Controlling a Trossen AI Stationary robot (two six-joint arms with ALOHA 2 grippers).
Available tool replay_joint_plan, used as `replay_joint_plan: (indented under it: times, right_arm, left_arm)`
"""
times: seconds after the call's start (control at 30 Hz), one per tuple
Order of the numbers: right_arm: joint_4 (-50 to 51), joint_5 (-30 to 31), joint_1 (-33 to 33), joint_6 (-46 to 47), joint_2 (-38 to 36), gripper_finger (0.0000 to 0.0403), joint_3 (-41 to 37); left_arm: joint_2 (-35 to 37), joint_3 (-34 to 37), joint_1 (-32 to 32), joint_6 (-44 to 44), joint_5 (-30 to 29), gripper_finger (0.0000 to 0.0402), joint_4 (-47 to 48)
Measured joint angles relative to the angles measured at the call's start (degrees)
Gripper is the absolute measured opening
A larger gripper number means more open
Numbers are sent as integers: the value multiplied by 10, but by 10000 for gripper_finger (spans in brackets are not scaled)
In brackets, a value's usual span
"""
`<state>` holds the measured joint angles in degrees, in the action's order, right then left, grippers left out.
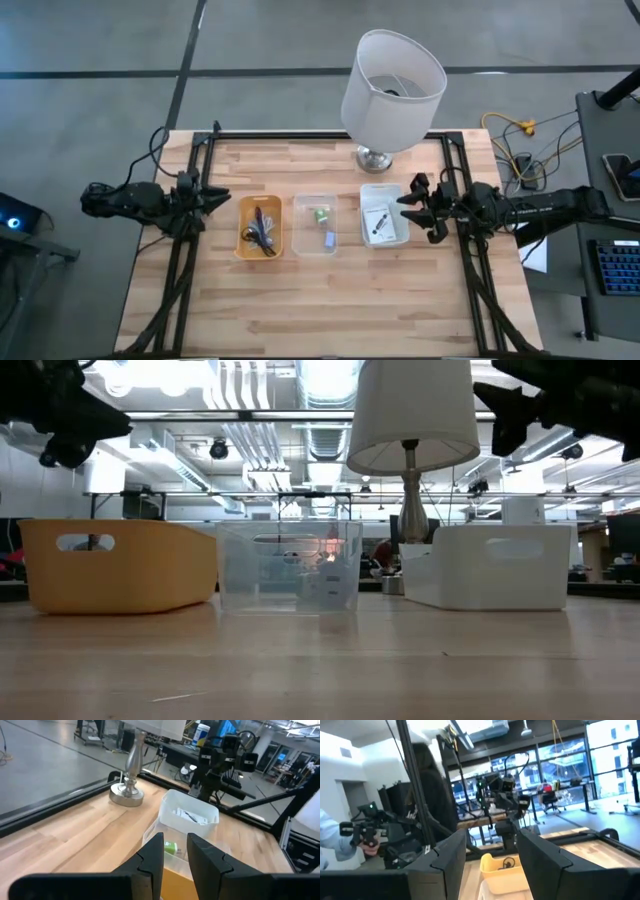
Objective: Pick and place items into bin
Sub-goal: Return to Home Position
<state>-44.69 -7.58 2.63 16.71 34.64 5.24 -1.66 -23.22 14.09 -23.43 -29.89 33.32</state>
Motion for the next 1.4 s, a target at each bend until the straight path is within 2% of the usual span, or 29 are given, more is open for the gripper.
replay_joint_plan:
  times: [0.2,0.57,0.73,1.4]
  right_arm:
    - [-79,1,0,5,-1,164,-48]
    - [-76,-26,9,-13,-1,164,-48]
    - [-71,-15,18,-4,-1,164,-48]
    - [-65,-14,18,-2,-4,164,-47]
  left_arm:
    - [0,0,0,1,0,69,-2]
    - [0,0,0,-1,-28,70,-3]
    - [0,-2,0,-1,-57,70,-2]
    - [-5,-3,0,-1,-52,70,-3]
